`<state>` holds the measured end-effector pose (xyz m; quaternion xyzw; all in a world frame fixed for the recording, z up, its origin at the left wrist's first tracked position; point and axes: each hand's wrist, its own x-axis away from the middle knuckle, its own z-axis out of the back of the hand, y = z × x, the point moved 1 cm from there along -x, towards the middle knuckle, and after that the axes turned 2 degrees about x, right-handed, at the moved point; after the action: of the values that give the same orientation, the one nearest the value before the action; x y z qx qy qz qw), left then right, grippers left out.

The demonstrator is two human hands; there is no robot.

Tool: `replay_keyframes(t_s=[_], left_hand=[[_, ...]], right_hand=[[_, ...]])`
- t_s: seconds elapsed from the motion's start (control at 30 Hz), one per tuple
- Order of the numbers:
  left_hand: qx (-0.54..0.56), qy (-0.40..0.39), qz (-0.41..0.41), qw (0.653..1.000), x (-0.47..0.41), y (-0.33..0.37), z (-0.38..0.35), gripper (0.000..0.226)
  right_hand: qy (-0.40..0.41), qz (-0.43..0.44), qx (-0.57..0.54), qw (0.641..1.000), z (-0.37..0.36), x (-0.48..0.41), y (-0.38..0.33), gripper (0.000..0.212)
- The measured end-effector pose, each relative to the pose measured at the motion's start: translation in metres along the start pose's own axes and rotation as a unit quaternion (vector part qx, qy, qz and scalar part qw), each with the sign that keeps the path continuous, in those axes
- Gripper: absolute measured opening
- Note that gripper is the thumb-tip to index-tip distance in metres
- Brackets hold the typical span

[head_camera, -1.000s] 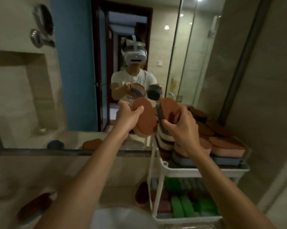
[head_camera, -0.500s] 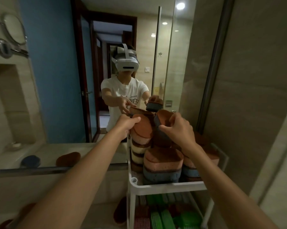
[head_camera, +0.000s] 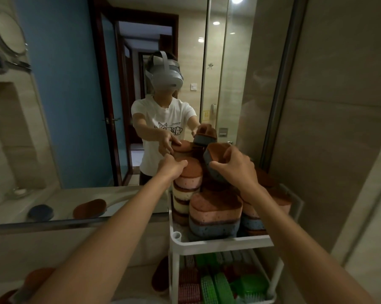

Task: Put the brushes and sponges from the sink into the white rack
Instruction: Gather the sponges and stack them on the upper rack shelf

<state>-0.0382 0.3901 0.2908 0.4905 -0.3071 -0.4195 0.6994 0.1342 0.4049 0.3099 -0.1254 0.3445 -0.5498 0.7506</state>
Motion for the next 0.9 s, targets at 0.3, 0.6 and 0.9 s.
replay_keyframes(t_s=[0.3,0.6,0.9], left_hand=[[0.132,-0.043,0.065,0.988,0.003,-0.002,-0.015,0.039],[0.171,-0.015,0.069,0.983,0.003,-0.005,-0.018,0.041],[0.224,-0.006,0.067,0.972,0.004,-0.009,-0.018,0.035]], right_hand=[[-0.008,0.026,0.062,0.998,-0.013,-0.005,-0.014,0.047],[-0.039,0.032,0.116,0.992,-0.023,-0.003,-0.009,0.042],[-0.094,0.08,0.183,0.975,-0.018,0.011,-0.014,0.051]])
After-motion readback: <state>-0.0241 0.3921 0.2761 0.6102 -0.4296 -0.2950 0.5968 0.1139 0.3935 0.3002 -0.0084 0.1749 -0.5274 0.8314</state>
